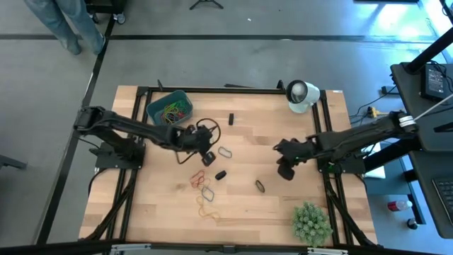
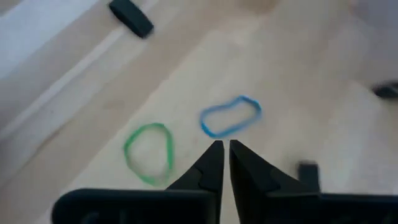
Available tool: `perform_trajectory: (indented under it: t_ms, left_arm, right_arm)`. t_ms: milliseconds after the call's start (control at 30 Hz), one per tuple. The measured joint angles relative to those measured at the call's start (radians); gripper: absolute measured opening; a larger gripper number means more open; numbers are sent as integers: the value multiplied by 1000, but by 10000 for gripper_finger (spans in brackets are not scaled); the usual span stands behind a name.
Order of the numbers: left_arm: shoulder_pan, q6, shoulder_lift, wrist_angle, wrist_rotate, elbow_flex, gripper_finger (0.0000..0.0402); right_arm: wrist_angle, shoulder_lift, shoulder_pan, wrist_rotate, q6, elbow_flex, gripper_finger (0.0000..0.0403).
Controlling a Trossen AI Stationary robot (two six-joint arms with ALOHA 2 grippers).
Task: Pick and place rubber bands into bin
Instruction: Put the green rubber band into the bin
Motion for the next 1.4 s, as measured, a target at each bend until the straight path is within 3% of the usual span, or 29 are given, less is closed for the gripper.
perform_trajectory:
  t_ms: [367,533,1233,1400]
  left_arm:
    - [172,-60,87,-13,18,1,99]
    - [213,-58,110,-8,18,2,114]
    - [280,-118,319,-26,145,6,115]
    - [281,-135,316,-34,161,5,74]
  right_arm:
    - [22,-63,-2,1,-4,-21,7]
    - [20,-60,-3,6,1,-21,8]
    - [59,-52,-3,15,-2,-21,19]
    - [65,-52,-3,16,-2,-21,19]
